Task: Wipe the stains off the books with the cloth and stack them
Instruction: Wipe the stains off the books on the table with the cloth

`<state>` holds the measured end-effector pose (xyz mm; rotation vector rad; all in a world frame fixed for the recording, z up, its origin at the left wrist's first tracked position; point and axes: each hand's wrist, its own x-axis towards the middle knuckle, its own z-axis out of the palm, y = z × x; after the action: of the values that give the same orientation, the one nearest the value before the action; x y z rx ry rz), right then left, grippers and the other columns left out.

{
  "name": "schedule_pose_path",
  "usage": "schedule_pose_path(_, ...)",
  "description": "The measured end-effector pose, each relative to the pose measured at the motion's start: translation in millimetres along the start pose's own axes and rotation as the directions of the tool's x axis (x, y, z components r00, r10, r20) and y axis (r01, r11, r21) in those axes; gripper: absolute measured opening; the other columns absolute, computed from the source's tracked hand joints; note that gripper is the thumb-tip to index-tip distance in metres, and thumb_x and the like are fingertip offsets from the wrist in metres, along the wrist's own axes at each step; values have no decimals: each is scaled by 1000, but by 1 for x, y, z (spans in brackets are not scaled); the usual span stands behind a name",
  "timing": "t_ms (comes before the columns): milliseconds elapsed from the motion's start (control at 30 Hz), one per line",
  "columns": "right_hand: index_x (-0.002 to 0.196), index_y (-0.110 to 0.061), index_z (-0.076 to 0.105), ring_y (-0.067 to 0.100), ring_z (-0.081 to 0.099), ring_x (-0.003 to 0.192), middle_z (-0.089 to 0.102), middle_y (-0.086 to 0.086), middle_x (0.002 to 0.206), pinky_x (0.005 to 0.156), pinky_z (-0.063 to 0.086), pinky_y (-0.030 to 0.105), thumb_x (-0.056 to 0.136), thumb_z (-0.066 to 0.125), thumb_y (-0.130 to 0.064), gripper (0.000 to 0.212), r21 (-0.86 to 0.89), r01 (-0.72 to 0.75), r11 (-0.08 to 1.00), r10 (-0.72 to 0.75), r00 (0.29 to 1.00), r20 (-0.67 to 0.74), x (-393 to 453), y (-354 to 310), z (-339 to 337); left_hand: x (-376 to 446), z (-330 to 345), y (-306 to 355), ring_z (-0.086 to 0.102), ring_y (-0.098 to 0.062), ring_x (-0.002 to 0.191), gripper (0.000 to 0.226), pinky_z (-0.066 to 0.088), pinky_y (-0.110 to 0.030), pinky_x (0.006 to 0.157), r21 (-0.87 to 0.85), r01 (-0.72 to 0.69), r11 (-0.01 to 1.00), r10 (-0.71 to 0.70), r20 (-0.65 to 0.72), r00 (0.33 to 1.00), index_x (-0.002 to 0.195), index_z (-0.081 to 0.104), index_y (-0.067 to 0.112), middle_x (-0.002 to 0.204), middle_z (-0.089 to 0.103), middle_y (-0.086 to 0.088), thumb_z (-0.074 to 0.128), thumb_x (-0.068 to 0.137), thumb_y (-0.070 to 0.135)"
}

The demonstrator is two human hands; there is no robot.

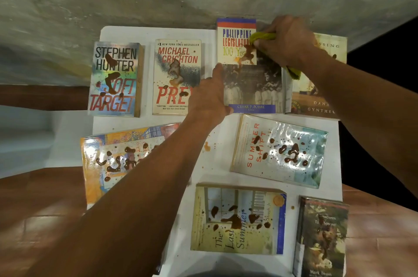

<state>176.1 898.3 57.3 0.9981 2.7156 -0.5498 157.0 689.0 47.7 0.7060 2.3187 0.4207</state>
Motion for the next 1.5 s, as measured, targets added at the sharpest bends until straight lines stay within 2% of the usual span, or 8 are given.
schedule_pose_path(200, 123, -19, 68, 15, 57, 91, 66, 3, 113, 72, 47, 32, 87, 69, -54, 50, 27, 31, 999, -31, 999, 22, 6, 4, 0, 2, 1, -1, 62, -32, 116, 103, 52, -38, 89, 19, 11, 1000, -11, 8, 1000, 154, 19, 21, 126, 62, -8, 87, 78, 30)
schedule_pose_path(367, 119, -19, 71, 14, 54, 92, 64, 4, 114, 75, 46, 32, 89, 70, -46, 41, 64, 83, 995, -84, 996, 22, 7, 2, 1, 2, 0, 0, 62, -31, 115, 103, 52, -37, 88, 24, 12, 1000, -13, 12, 1000, 155, 19, 21, 126, 62, -8, 86, 78, 30)
schedule_pose_path(600, 121, -19, 70, 14, 56, 94, 63, 1, 114, 77, 48, 31, 88, 71, -47, 43, 105, 63, 992, -66, 997, 31, 11, 9, 1, 2, 1, 0, 62, -30, 116, 102, 53, -36, 90, 18, 11, 1000, -11, 13, 1000, 155, 19, 22, 126, 62, -6, 86, 78, 31)
schedule_pose_path(767, 120, -21, 70, 12, 54, 87, 63, -3, 107, 68, 41, 25, 85, 72, -49, 45, 92, 29, 995, -33, 999, 40, 17, 11, -3, 3, 2, -2, 61, -31, 117, 104, 53, -40, 92, 9, 17, 1000, -17, 18, 1000, 155, 18, 22, 127, 61, -7, 87, 78, 30)
schedule_pose_path(1033, 122, -19, 70, 13, 55, 84, 68, 2, 112, 70, 45, 30, 86, 72, -49, 47, 53, 61, 997, -64, 996, 56, 15, 9, -2, 3, 1, -2, 61, -33, 118, 104, 53, -41, 93, 9, 16, 1000, -17, 23, 1000, 155, 18, 23, 127, 61, -7, 87, 77, 31)
schedule_pose_path(1133, 118, -19, 72, 13, 56, 78, 69, 2, 103, 65, 44, 28, 87, 71, -50, 45, 50, 32, 998, -32, 999, 2, 15, 11, -2, 2, 0, -1, 61, -31, 118, 102, 52, -39, 92, -9, 11, 1000, -11, 22, 1000, 154, 20, 22, 127, 61, -7, 87, 78, 30)
schedule_pose_path(1233, 121, -19, 70, 11, 55, 82, 67, 1, 106, 57, 39, 20, 87, 71, -49, 45, 51, 44, 998, -47, 997, 59, 13, 13, -4, 0, -1, 0, 60, -29, 119, 100, 52, -37, 92, -8, 8, 1000, -8, 22, 1000, 154, 19, 22, 129, 60, -6, 86, 79, 29)
schedule_pose_path(1500, 123, -22, 70, 13, 59, 84, 71, 4, 113, 68, 47, 29, 86, 72, -50, 46, 53, 39, 998, -43, 997, 66, 11, 12, -5, -1, -3, 2, 60, -29, 118, 100, 51, -37, 92, -7, 17, 1000, -17, 31, 999, 155, 18, 22, 129, 60, -6, 85, 80, 28)
